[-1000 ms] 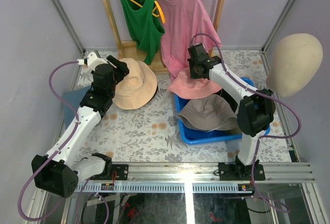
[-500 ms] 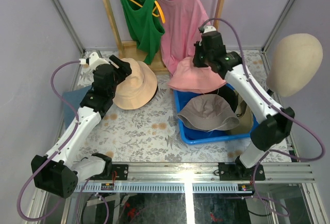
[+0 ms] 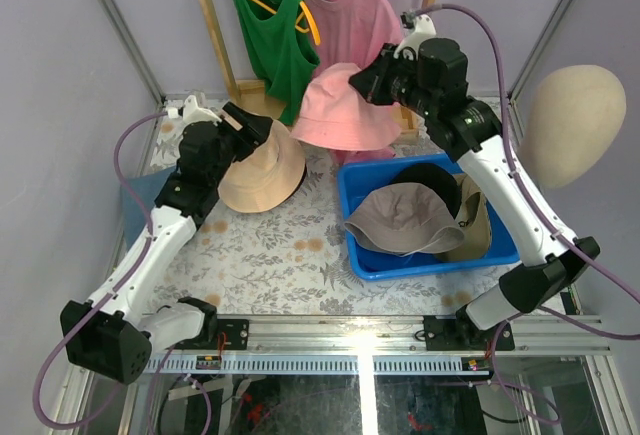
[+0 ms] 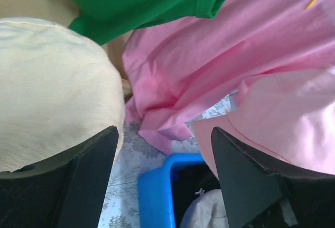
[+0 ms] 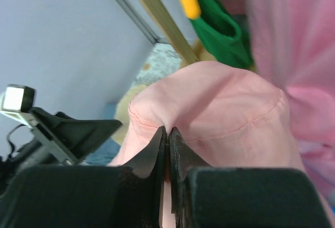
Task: Stack the hats
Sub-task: Pick up the hat from the bin, then stack the hat on the hat.
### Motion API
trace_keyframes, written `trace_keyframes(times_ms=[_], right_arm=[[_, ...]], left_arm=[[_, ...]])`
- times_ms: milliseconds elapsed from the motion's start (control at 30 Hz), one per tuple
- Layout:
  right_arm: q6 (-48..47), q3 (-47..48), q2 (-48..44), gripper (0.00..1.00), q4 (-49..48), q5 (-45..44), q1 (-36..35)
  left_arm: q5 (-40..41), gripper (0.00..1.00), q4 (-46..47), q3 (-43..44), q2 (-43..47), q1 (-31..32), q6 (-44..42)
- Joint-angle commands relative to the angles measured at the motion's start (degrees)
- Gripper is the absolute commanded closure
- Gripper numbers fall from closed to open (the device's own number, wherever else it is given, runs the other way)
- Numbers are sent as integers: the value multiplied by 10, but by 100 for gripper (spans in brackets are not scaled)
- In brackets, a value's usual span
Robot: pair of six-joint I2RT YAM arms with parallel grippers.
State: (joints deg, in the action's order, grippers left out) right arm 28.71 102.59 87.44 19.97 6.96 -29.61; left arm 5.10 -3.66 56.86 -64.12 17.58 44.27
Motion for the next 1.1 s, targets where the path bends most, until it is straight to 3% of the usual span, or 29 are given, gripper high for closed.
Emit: trace_keyframes(times_ms=[0,467,833,1067], right_arm=[[6,72,33,100,-71,17,-47],[-35,354,261,100,-120,-17,-119],[-11,434,397,100,-218,-3,-128],[4,411,429,100,-235,32,-144]], left_arm=[[-27,28,8,40,16,2,27],[148,26,-85,4,153,-12,97],[149,22,-65,-34,180,-58,73],[139,21,-37,-90,205,-92,87]])
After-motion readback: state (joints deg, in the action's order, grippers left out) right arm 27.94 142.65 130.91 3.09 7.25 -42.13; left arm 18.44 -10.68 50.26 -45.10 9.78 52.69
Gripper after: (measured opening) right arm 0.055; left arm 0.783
